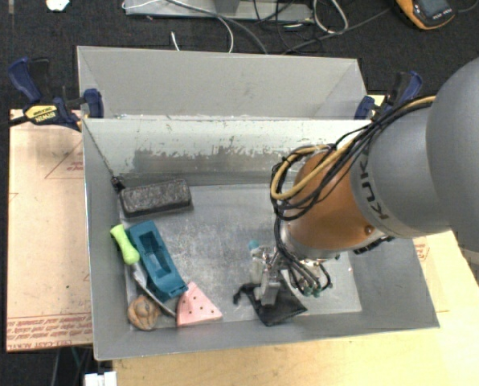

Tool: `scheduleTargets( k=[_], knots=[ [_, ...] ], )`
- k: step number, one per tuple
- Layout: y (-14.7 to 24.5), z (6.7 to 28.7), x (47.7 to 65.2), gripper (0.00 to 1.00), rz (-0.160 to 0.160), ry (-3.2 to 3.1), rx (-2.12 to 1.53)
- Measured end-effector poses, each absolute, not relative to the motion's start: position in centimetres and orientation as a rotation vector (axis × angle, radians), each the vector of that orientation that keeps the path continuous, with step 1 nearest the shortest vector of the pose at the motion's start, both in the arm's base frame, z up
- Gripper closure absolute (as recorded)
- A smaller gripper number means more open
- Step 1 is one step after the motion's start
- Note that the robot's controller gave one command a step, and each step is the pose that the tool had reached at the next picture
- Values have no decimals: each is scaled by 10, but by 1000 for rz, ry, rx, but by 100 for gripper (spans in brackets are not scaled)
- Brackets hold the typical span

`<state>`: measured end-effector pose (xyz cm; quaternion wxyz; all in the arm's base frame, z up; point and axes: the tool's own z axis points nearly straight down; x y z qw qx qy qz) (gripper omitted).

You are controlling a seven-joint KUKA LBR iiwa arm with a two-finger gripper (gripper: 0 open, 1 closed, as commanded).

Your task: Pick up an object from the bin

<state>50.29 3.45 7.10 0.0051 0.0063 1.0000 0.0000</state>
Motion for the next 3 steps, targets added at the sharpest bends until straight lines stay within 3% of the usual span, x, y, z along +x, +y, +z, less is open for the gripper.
scheduleTargets(
  k=[3],
  knots=[
    [34,71,503,100,0,3131,20]
  ],
)
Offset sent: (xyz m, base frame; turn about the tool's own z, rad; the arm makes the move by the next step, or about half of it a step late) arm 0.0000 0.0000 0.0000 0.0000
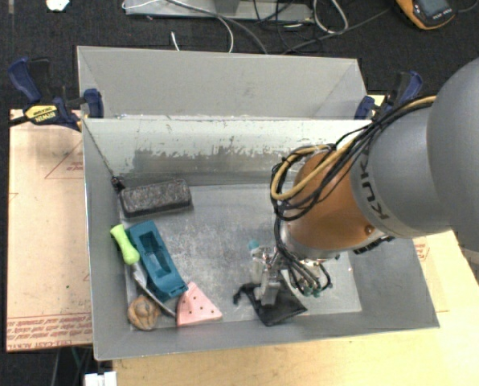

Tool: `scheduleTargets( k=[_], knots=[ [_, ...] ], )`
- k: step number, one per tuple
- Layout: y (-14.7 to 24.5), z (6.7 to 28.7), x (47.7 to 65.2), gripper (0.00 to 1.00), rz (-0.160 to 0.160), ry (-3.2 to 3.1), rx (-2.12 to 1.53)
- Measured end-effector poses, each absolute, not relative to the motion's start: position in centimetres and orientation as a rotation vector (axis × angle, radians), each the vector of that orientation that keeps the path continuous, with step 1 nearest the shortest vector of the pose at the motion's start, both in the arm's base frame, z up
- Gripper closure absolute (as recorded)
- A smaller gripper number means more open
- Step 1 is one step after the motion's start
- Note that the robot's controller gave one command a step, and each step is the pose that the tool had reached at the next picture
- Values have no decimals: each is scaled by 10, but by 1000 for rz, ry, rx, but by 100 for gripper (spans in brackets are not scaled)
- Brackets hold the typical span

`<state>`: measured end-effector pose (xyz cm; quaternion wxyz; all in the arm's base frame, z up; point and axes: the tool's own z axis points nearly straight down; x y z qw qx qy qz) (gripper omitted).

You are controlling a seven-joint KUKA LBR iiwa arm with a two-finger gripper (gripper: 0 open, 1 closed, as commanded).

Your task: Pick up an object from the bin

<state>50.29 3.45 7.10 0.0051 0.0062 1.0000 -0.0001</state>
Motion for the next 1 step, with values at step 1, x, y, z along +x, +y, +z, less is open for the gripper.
scheduleTargets(
  k=[1],
  knots=[
    [34,71,503,100,0,3131,19]
  ],
)
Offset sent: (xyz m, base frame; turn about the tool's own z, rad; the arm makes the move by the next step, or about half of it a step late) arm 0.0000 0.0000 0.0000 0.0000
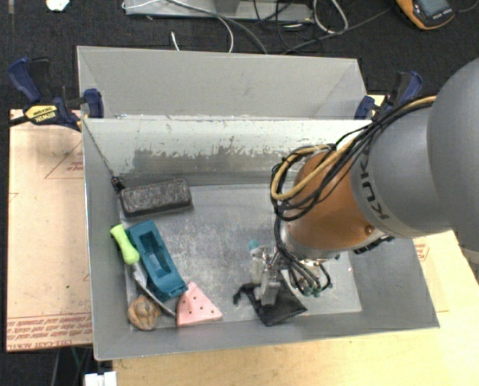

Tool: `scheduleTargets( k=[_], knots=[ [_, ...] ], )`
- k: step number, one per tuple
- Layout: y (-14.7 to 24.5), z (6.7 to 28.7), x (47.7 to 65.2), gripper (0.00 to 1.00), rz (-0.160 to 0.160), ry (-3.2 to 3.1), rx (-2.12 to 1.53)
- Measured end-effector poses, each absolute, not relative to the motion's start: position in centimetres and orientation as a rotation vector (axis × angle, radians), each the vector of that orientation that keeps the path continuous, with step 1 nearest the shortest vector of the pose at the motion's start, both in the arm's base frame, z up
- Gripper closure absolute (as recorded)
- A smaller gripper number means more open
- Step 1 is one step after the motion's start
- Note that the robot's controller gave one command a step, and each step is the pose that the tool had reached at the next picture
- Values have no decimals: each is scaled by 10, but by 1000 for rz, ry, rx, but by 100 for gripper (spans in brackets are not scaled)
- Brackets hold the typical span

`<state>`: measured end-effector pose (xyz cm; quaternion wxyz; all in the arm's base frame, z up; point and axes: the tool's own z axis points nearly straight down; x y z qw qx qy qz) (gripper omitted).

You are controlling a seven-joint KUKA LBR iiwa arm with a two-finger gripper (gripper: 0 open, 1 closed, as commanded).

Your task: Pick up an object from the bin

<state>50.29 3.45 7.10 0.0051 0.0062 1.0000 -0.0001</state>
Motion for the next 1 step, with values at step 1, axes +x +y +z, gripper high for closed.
scheduleTargets(
  k=[1],
  knots=[
    [34,71,503,100,-1,3131,19]
  ],
)
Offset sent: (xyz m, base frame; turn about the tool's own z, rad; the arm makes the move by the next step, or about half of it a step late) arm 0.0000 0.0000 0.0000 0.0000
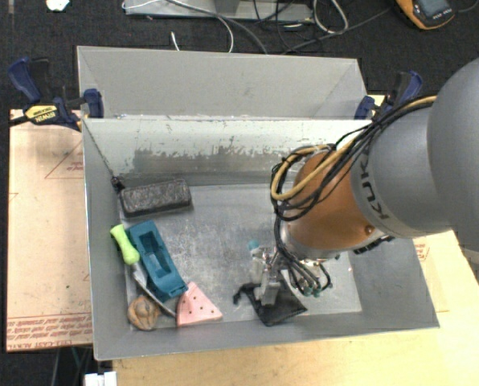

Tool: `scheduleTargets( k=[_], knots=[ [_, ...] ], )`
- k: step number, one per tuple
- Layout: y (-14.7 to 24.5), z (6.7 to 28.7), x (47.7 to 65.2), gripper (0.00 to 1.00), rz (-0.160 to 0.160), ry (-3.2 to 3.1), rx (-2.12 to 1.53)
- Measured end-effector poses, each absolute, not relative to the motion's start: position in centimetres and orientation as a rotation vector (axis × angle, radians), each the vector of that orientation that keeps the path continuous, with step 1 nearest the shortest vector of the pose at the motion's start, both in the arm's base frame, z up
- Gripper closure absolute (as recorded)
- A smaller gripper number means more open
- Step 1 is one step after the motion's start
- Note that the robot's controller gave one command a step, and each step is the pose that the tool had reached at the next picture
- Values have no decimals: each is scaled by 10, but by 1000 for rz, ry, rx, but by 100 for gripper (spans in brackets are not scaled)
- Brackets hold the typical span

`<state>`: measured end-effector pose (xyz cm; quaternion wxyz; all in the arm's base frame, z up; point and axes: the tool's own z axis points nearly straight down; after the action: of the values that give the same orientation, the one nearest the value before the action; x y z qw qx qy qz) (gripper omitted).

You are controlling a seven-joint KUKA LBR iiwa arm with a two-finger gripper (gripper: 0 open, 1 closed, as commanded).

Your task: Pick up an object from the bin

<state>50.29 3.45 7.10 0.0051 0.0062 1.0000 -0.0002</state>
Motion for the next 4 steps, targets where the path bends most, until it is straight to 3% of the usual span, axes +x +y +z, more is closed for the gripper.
scheduleTargets(
  k=[4],
  knots=[
    [35,71,503,100,-1,3131,19]
  ],
)
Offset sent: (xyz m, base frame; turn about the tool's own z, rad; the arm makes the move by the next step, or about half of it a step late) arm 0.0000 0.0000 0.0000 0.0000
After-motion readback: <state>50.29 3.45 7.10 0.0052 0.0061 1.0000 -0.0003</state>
